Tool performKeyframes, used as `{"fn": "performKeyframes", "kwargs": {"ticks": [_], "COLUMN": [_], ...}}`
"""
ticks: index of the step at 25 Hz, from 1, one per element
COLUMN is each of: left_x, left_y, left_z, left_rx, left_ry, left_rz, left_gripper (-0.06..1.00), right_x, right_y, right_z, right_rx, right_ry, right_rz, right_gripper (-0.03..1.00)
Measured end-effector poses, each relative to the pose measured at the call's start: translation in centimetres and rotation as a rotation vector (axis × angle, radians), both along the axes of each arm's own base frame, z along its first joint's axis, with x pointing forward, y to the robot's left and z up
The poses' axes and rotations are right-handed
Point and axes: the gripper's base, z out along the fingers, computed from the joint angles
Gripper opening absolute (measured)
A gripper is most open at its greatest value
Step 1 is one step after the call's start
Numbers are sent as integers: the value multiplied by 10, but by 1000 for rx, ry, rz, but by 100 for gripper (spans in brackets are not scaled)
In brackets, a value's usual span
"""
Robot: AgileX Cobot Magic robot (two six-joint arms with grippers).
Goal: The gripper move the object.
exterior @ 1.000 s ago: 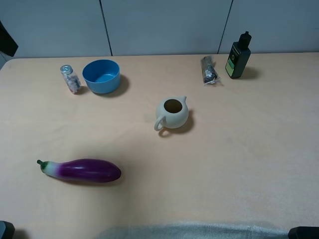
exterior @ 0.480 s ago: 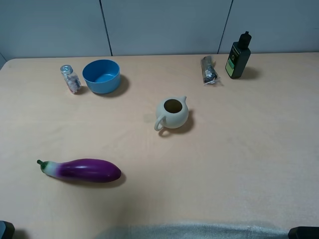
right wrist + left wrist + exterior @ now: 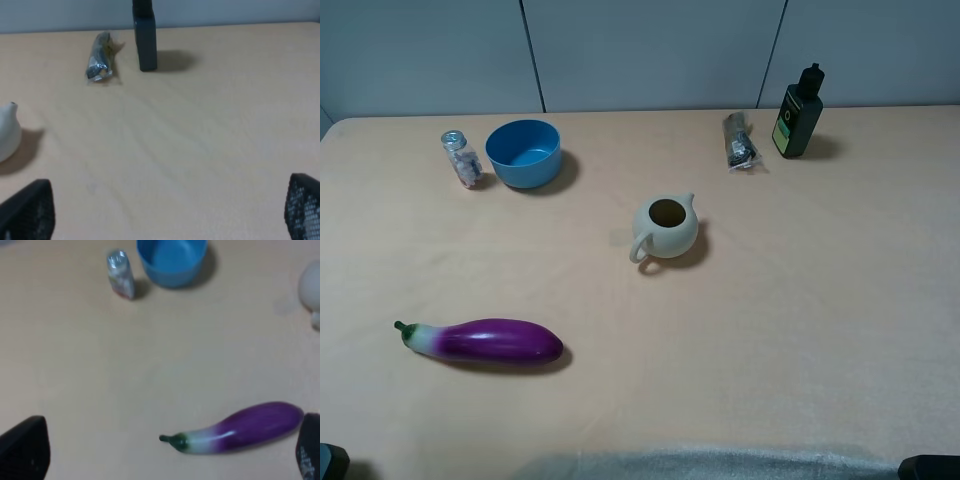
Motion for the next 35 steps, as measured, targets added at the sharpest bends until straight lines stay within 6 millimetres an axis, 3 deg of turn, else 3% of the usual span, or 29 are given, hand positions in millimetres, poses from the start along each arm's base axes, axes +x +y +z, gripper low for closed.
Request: {"fn": "performKeyframes", "kwargs": {"ticks": [8, 16, 29, 35], "left_x": [-43, -69, -71, -68], "left_y": [6, 9, 9, 10], "left_z": [-12, -46, -105, -117], "left_rx": [29, 48, 49, 47], "left_ry": [-129, -176, -246, -200], "left_rz": [-48, 25, 100, 118], "left_gripper": [99, 99, 99, 99], "right_x": [0, 0, 0, 0], "right_y": [0, 0, 0, 0], "right_z": [0, 0, 0, 0], "right_rx": [0, 0, 0, 0], "right_ry": [-1, -1, 0, 0], "right_rz": [0, 0, 0, 0], "right_gripper": [69, 69, 69, 69]}}
